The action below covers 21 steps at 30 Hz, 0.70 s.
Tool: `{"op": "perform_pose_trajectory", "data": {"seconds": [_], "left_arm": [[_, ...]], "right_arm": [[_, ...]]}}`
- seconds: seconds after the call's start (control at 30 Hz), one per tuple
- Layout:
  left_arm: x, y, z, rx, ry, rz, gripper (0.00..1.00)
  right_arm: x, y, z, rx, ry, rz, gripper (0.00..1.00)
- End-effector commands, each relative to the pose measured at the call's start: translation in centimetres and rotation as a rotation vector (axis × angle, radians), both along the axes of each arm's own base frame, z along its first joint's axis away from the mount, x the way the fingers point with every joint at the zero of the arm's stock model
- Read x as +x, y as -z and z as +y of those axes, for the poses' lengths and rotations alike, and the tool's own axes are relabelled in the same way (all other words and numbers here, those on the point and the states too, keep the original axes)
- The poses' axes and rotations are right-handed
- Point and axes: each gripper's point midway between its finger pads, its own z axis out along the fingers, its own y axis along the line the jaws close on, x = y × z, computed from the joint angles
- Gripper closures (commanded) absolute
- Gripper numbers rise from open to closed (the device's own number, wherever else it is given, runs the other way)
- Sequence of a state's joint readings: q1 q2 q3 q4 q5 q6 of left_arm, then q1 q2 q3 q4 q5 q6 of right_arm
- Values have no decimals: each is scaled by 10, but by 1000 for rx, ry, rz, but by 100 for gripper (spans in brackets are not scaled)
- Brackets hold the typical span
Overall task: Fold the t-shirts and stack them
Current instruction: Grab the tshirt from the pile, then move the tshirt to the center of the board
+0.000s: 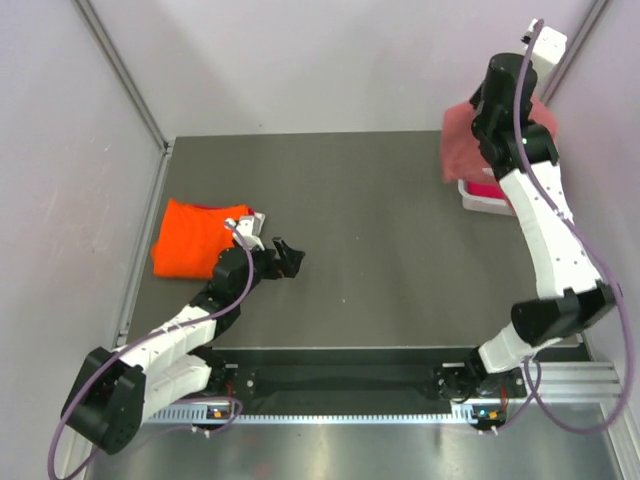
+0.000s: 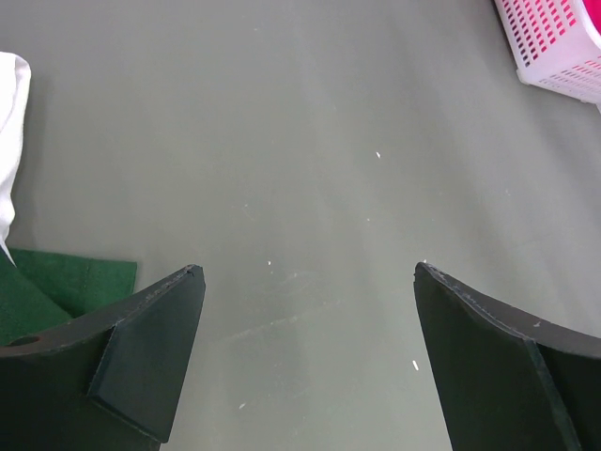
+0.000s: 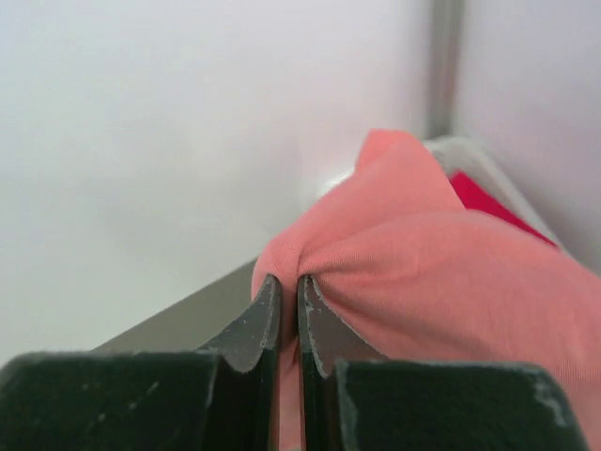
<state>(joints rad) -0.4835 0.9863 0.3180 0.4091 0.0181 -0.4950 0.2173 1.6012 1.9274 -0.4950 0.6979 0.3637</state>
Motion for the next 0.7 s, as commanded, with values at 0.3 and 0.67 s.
{"op": "perform_pose_trajectory", "data": {"seconds": [0.3, 0.67], "left_arm": [[9, -32, 5, -26, -39, -96, 3], [12, -31, 8, -11, -57, -89, 3]], "right_arm": [[-120, -66, 128, 123, -587, -189, 100], [-111, 160, 146, 44, -645, 220, 5]]}}
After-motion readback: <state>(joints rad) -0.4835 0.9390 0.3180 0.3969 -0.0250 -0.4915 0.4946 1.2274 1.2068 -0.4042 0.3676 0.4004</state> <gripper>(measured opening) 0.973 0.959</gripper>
